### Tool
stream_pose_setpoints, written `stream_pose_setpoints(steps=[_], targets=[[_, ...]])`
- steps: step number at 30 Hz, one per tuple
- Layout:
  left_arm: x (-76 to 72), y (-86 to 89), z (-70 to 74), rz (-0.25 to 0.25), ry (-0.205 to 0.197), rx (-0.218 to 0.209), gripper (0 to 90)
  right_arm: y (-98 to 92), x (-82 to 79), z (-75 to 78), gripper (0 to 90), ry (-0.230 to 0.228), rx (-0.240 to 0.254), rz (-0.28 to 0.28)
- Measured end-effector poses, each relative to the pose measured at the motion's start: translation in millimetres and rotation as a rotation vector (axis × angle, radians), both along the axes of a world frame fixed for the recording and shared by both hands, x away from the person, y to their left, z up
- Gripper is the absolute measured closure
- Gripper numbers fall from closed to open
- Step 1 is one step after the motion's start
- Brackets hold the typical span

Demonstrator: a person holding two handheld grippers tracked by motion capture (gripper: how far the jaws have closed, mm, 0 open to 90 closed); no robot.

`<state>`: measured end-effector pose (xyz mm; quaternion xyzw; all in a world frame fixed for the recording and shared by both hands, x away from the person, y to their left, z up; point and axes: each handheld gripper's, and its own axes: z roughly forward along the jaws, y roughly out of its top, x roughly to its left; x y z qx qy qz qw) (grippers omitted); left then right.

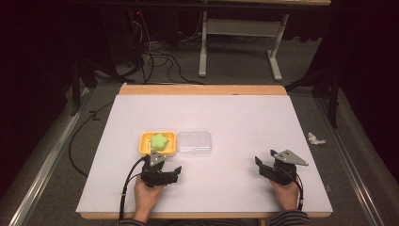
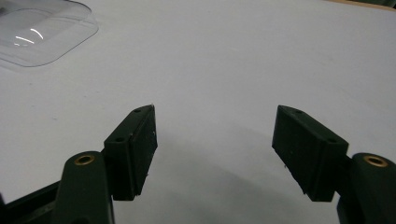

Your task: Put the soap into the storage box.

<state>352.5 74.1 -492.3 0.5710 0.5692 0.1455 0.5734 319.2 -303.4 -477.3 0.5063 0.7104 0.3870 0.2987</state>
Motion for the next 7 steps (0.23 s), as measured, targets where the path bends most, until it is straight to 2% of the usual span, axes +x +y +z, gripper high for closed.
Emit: stream_pose_setpoints(steps=[7], targets=[[0.2, 0.3, -0.3, -0.005, 0.002, 0.006, 18.9, 0.0, -0.1, 0.0, 31.3, 0.000, 0.001, 0.001]])
